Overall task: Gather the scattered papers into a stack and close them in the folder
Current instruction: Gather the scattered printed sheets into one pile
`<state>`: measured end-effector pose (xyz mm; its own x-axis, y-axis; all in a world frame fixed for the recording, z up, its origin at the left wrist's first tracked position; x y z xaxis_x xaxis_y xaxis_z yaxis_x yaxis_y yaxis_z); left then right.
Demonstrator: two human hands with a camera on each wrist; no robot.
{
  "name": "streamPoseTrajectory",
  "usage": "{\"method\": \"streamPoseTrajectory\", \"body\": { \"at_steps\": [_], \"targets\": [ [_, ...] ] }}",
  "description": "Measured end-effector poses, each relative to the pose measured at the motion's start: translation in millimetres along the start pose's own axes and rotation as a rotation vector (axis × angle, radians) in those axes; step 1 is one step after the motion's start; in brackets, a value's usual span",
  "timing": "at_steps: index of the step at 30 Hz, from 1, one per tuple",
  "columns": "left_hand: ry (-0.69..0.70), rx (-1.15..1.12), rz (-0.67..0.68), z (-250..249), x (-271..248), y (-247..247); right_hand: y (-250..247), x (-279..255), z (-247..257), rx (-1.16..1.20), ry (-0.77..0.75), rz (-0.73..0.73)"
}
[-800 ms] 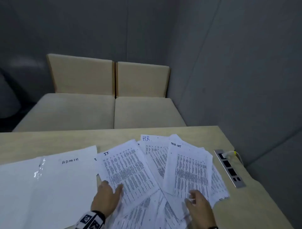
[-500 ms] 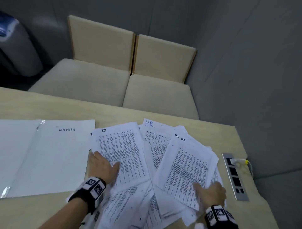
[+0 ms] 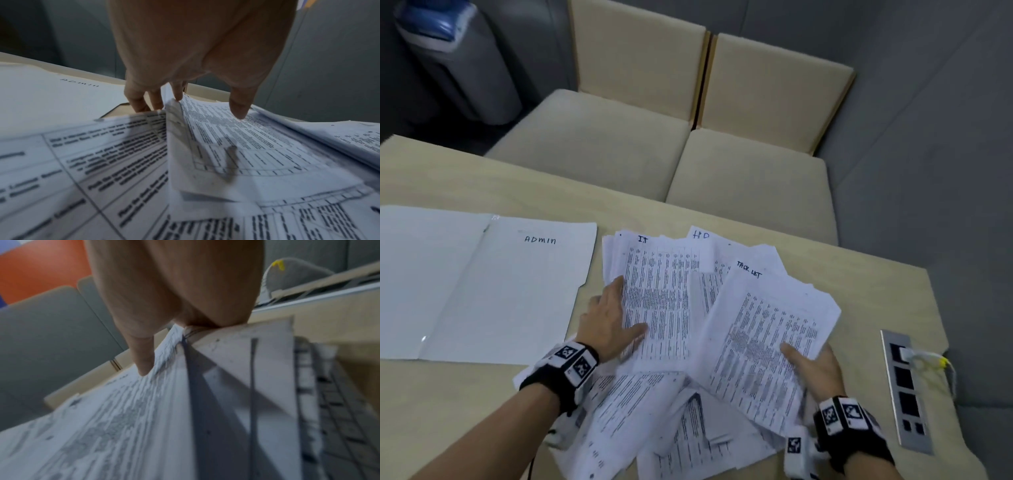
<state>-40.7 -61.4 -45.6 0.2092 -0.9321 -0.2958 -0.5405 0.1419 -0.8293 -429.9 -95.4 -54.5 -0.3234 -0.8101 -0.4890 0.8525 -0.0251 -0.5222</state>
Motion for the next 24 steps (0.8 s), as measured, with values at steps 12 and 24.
{"method": "streamPoseTrajectory", "body": {
  "at_steps": [12,24],
  "targets": [
    [-0.350,-0.255,0.052,16.3,15.8,-17.6,-24.7,-54.5,75.7,-0.023,-0.190,0.067],
    [-0.312,-0.416,0.137,30.3,18.8,-23.5,-78.3,-166.1,185.1,0.266,-0.510,-0.296]
  ]
}}
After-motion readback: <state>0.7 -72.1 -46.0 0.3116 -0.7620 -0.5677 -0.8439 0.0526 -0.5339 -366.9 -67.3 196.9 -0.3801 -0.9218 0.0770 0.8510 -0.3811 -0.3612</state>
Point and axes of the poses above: each hand's wrist, its own x-axis towards the middle knuckle, its own y-axis out of the palm, z = x × y, the point moved 2 cm from there along x, towards the middle knuckle
